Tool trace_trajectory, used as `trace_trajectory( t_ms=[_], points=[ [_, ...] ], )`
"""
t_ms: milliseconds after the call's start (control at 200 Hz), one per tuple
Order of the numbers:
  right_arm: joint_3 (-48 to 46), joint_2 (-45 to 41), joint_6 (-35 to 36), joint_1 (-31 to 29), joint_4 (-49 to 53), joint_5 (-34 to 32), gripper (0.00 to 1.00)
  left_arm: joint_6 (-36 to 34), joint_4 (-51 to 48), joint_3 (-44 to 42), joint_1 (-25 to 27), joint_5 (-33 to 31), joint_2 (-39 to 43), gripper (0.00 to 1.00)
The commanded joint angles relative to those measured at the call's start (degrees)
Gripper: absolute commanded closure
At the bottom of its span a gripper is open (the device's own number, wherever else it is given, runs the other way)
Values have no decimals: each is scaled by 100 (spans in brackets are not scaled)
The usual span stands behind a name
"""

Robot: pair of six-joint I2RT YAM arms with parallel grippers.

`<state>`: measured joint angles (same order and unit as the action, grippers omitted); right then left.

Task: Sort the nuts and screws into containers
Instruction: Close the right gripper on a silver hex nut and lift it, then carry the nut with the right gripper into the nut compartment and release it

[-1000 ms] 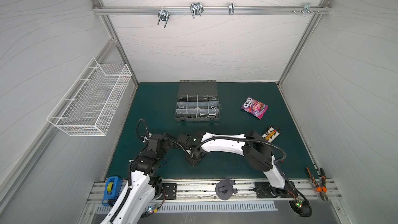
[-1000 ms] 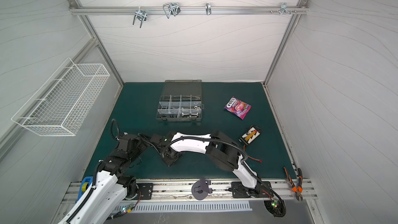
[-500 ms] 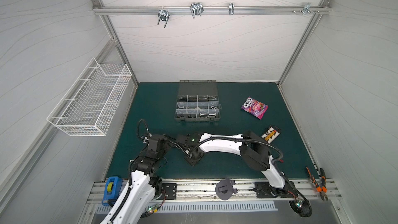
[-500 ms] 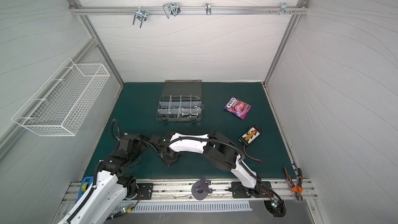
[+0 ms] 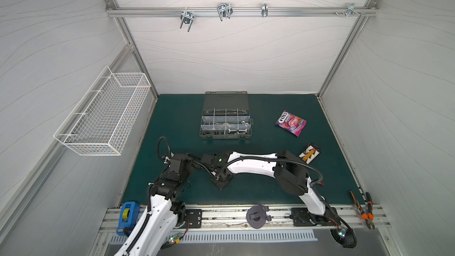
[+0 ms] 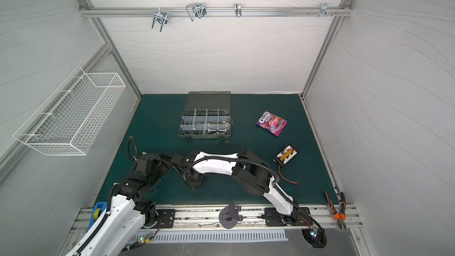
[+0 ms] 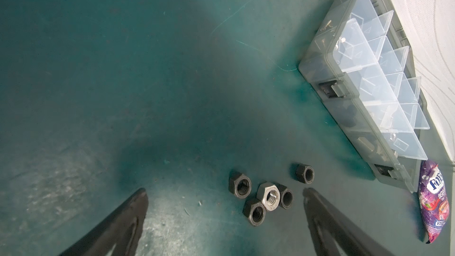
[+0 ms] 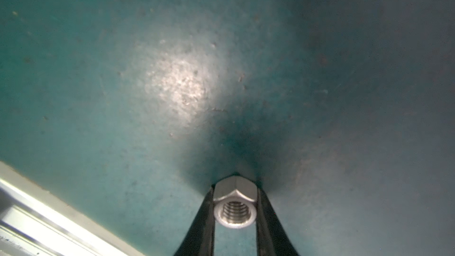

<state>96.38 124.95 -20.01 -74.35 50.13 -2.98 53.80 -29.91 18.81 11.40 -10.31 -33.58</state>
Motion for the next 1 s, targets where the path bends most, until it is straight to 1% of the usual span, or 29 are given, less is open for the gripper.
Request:
trace_trajectory(
  t_ms=[0, 295, 555, 625, 810, 995],
  points=[
    [-18, 228, -55, -23, 84, 31, 80, 78, 159, -9, -24, -48, -24, 1],
    [-356, -79, -214, 283, -30, 17, 87, 87, 212, -27, -24, -48, -82, 1],
    [-829, -597, -277, 762, -100, -258, 91, 69, 293, 15, -24, 2, -203, 1],
    [-914, -744, -237, 896, -76, -431, 92, 69, 282, 15, -19, 26, -222, 1],
    [-1055, -1145, -137, 1256, -13, -701, 93, 55, 258, 18, -24, 36, -184, 1],
    [-1003, -1495, -34, 1487, 102, -957, 93, 87, 358, 9, -24, 71, -235, 1]
  ],
)
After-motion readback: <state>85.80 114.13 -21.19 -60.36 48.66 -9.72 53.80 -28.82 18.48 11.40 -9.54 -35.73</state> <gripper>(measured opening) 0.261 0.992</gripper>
